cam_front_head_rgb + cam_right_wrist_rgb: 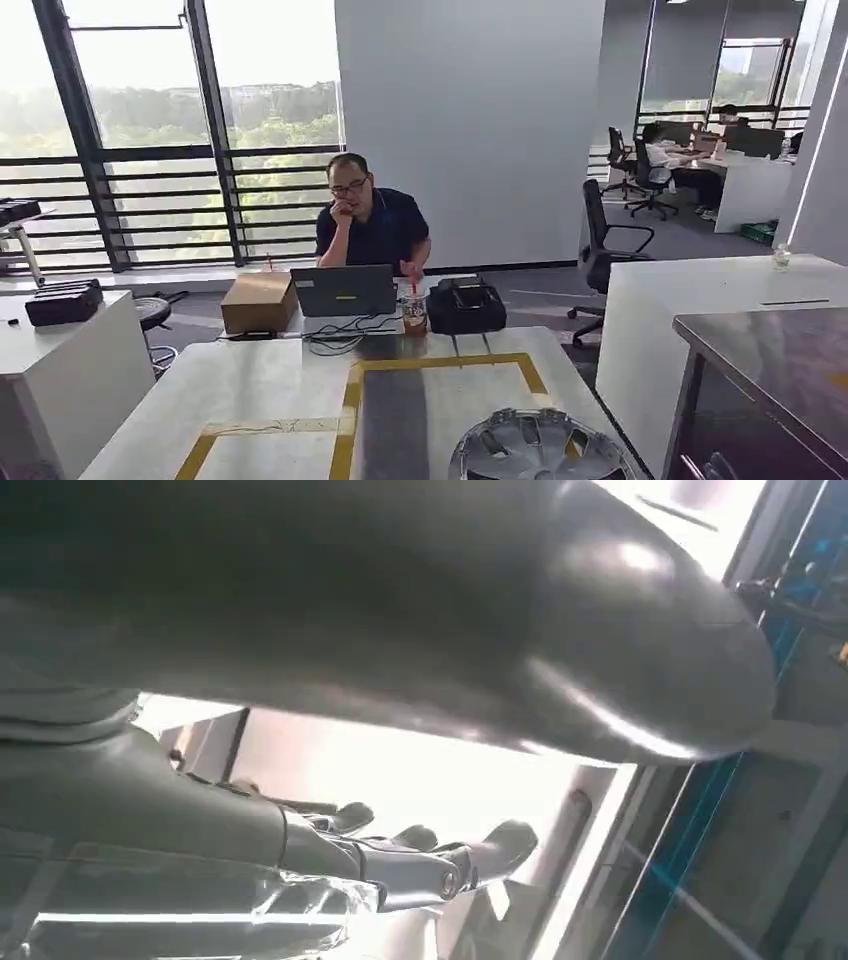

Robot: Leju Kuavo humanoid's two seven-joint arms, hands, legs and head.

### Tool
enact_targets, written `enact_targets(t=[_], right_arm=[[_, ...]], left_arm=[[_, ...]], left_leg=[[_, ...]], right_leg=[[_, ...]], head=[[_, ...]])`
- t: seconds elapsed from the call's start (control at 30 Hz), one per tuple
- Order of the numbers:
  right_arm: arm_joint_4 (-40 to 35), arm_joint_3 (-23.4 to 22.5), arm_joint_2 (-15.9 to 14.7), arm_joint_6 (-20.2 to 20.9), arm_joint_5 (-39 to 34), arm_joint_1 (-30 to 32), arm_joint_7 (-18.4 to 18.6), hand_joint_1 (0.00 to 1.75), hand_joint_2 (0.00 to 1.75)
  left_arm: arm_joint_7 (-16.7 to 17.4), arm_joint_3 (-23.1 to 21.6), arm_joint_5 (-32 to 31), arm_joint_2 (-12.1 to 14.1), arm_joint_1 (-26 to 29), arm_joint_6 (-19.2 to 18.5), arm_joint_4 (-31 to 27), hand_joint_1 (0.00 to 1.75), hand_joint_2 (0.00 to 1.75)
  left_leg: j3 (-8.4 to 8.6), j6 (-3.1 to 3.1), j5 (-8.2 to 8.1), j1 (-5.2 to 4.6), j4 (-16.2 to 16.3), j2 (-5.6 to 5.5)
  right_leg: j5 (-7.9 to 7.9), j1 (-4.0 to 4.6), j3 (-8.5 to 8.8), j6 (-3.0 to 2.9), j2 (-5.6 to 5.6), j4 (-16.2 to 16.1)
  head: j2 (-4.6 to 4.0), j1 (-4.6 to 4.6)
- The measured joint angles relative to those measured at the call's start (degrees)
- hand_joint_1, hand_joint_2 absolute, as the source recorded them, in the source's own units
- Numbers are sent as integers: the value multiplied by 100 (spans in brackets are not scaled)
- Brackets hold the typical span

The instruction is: Take the parts from the cabinet and place them on the table.

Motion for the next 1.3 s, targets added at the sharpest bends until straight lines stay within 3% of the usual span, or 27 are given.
enact_targets(t=[0.07, 0.1, 0.13, 0.17, 0.23, 0.27, 0.37, 0.4, 0.43, 0.47, 0.53, 0.6, 0.63, 0.67, 0.73, 0.77, 0.8, 0.9, 0.93, 0.97, 1.07, 1.1, 1.13, 1.17, 1.23, 1.27, 1.3], right_arm=[[-42, 0, 68, 17, -28, 110, 26, 0, 0], [-55, 0, 92, 20, -31, 161, 37, 0, 0], [-72, -2, 114, 26, -31, 210, 39, 0, 0], [-105, -17, 135, 31, -35, 259, 41, 0, 0], [-188, -52, 175, 33, -59, 348, 41, 0, 0], [-232, -70, 199, 39, -83, 394, 41, 0, 0], [-337, -127, 240, 101, -193, 543, 39, 0, 0], [-400, -133, 260, 120, -245, 598, 39, 0, 0], [-459, -149, 269, 142, -278, 650, 39, 0, 0], [-503, -175, 277, 153, -302, 683, 35, 0, 0], [-557, -206, 282, 186, -370, 744, 37, 0, 0], [-601, -245, 308, 219, -413, 844, 37, 0, 0], [-612, -258, 321, 238, -424, 871, 37, 0, 0], [-632, -271, 334, 260, -431, 894, 39, 0, 0], [-682, -284, 354, 291, -441, 921, 39, 0, 0], [-697, -289, 365, 308, -450, 923, 39, 0, 0], [-716, -295, 384, 332, -457, 949, 41, 0, 0], [-750, -319, 417, 348, -461, 987, 39, 0, 0], [-758, -321, 435, 350, -461, 986, 39, 0, 0], [-776, -323, 463, 352, -463, 989, 39, 0, 0], [-796, -339, 524, 371, -455, 996, 50, 0, 0], [-796, -345, 542, 378, -455, 1013, 59, 0, 0], [-796, -352, 564, 387, -448, 1027, 59, 0, 0], [-796, -361, 581, 389, -446, 1038, 63, 0, 0], [-815, -372, 614, 402, -431, 1040, 83, 0, 0], [-831, -376, 632, 411, -409, 1040, 96, 0, 0], [-835, -380, 653, 415, -391, 1039, 96, 0, 0]], left_arm=[[57, -2, 24, -26, 20, -37, -109, 0, 0], [70, -4, 33, -35, 35, -61, -149, 0, 0], [83, -7, 44, -41, 53, -87, -183, 0, 0], [87, -15, 48, -48, 63, -87, -225, 0, 0], [90, -46, 76, -59, 67, -100, -312, 0, 0], [92, -63, 83, -59, 67, -103, -363, 0, 0], [129, -127, 96, -72, 98, -168, -457, 0, 0], [164, -153, 109, -74, 115, -216, -492, 0, 0], [179, -175, 116, -90, 124, -240, -513, 0, 0], [179, -192, 120, -98, 126, -271, -531, 0, 0], [194, -227, 120, -102, 132, -323, -555, 0, 0], [216, -267, 127, -100, 151, -345, -579, 0, 0], [221, -278, 133, -100, 164, -363, -583, 0, 0], [227, -293, 144, -100, 175, -380, -583, 0, 0], [232, -334, 144, -103, 181, -380, -583, 0, 0], [232, -354, 146, -100, 180, -385, -592, 0, 0], [234, -369, 153, -100, 180, -389, -609, 0, 0], [245, -404, 164, -98, 190, -389, -631, 0, 0], [245, -415, 168, -94, 196, -393, -638, 0, 0], [245, -430, 175, -94, 202, -398, -645, 0, 0], [251, -439, 188, -94, 206, -430, -677, 0, 0], [262, -439, 188, -94, 210, -435, -675, 0, 0], [262, -441, 188, -94, 217, -439, -675, 0, 0], [262, -442, 188, -94, 219, -444, -675, 0, 0], [262, -457, 188, -92, 217, -446, -675, 0, 0], [260, -474, 186, -85, 214, -446, -675, 0, 0], [262, -485, 188, -59, 210, -446, -673, 0, 0]], left_leg=[[-398, -34, -373, 25, 903, 0], [-463, -33, -383, 31, 1063, 1], [-401, -26, -281, 32, 955, 1], [-214, -9, -74, 31, 596, 1], [357, 72, 379, 21, -470, -5], [491, 106, 325, -3, -727, -10], [457, 135, 345, -57, -733, 1], [462, 179, 382, -64, -785, 1], [536, 233, 459, 12, -880, 14], [541, 259, 484, -8, -906, 21], [501, 294, 513, -21, -904, 25], [465, 306, 534, -36, -899, 24], [459, 296, 542, -36, -897, 25], [459, 287, 548, -34, -894, 24], [456, 269, 545, -27, -857, 21], [434, 240, 538, -31, -823, 21], [404, 199, 516, -80, -773, 18], [389, 119, 563, -52, -787, 19], [367, 98, 533, -35, -753, 19], [321, 51, 369, -26, -612, 9], [-153, -33, -359, 18, 597, 8], [-268, -41, -472, 29, 923, 8], [-251, -42, -444, 34, 969, 8], [-98, -24, -301, 33, 741, 7], [500, 52, 140, 19, -268, 2], [773, 122, 241, -8, -742, -2], [812, 149, 181, -38, -834, 13]], right_leg=[[-1, 19, -13, -1, -4, 3], [-1, 24, -12, -2, -4, 4], [-1, 27, -7, -1, -1, 4], [-1, 31, -1, -1, 5, 4], [1, 42, 18, 4, 14, 0], [1, 63, 13, 11, 12, 4], [31, 60, -6, 95, 4, -8], [52, 65, 4, 134, 5, -32], [9, 45, -36, 141, 5, 25], [-118, 60, -115, 129, 3, 180], [-532, 53, -462, 69, 4, 996], [-786, 53, -781, 89, 3, 1755], [-745, 49, -747, 128, 2, 1722], [-606, 43, -552, 182, 1, 1402], [-238, 31, 51, 270, -5, 319], [-213, 26, 216, 239, -11, -34], [-169, 48, 201, 157, 8, -46], [-126, 83, 163, 55, 11, -25], [-93, 20, 170, 7, 6, -46], [-82, 25, 171, -13, 5, -46], [-28, 41, 96, -76, -4, -39], [-10, 49, 69, -73, -5, -38], [6, 56, 48, -75, -4, -38], [27, 60, 34, -72, -2, -38], [51, 82, 27, -47, 8, -40], [62, 68, 30, -34, 7, -41], [87, 114, 18, 9, 1, -37]], head=[[0, -11], [0, -11], [-2, -13], [0, -18], [-2, -22], [0, -20], [0, -15], [0, -17], [0, -17], [0, -11], [0, 15], [0, 28], [0, 26], [0, 31], [0, 37], [0, 48], [0, 35], [0, 24], [0, 24], [-2, 13], [0, -7], [0, -9], [0, -11], [0, -13], [0, -20], [0, -22], [0, -7]])
